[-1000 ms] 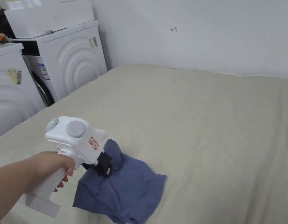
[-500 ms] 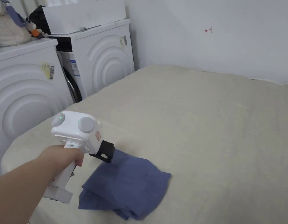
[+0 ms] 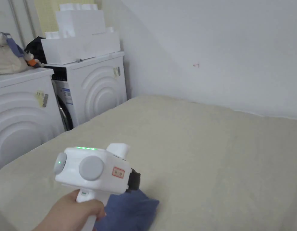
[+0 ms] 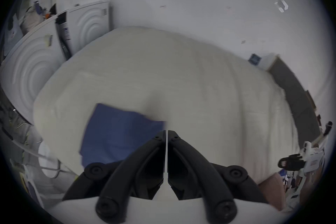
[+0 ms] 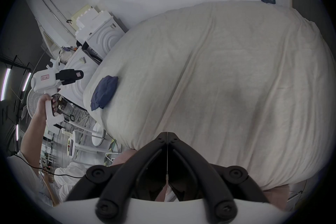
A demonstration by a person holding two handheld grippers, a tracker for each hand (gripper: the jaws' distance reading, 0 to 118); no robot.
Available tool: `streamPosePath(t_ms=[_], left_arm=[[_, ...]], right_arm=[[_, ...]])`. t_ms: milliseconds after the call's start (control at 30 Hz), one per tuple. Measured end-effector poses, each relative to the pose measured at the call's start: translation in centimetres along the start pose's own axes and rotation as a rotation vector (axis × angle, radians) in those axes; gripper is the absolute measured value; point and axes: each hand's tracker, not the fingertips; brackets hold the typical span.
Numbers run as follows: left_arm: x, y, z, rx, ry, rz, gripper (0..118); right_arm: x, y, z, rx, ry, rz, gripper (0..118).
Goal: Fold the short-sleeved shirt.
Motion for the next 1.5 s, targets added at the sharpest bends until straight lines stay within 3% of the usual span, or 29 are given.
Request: streamPosePath(t_ms=[67,133,233,300,433,533,700,867,967,1333,1400,1433,1467,1500], left_arm=[[4.2,-0.3,2.3,0.106,0.011,-0.072,2],[9.7,-0.7,6.4,0.336,0.108,-0.212,2],[16.0,-1.9,11.9,0.622,0.035,-0.233,2],[19.0,-2.8,14.1,0.712,-0.021,-0.253,2],[24.6,-6.9,17.1,0.934,0.064,-0.285,2],[26.7,-10.0,18.3,0.980,0.026,-0.266,2],[28.8,-14.3,17.1,0.969,0.120,-0.257,2],[28.3,-17.7,14.4,0.855,0.086,-0.229,2],[28.1,-18.4,13.4,0.825,0.111,-0.231,2],[27.2,-18.5,12.9,0.803,0.143,-0.209,6],[27.0,-18.5,13.1,0.804,0.121,-0.215,28],[26.9,-18.5,13.2,0.809,0.113,-0.214,51],[26.9,-18.6,13.3,0.814,0.110,-0.213,89],[26.9,-18.5,13.3,0.815,0.110,-0.211,110]], right_arm=[[0.2,0.1,2.1,0.052,-0.007,0.009,1],[0.3,0.2,5.1,0.161,-0.030,0.010,1],[0.1,0.2,10.0,0.349,-0.123,0.036,1],[-0.3,0.0,13.3,0.477,-0.157,0.077,1],[-1.8,-2.1,19.4,0.780,-0.226,0.113,1],[-2.6,-4.9,21.9,0.978,-0.282,0.179,1],[-3.3,-9.2,22.2,1.216,-0.485,0.262,1],[-1.8,-11.6,19.3,1.209,-0.575,0.271,1],[-1.3,-12.6,18.1,1.170,-0.672,0.337,1],[-0.5,-12.8,18.1,1.139,-0.630,0.264,1],[-0.5,-12.7,18.2,1.140,-0.628,0.259,7],[-0.7,-12.5,18.3,1.141,-0.626,0.255,13],[-0.7,-12.4,18.3,1.141,-0.627,0.250,25],[-0.7,-12.3,18.3,1.138,-0.629,0.242,39]])
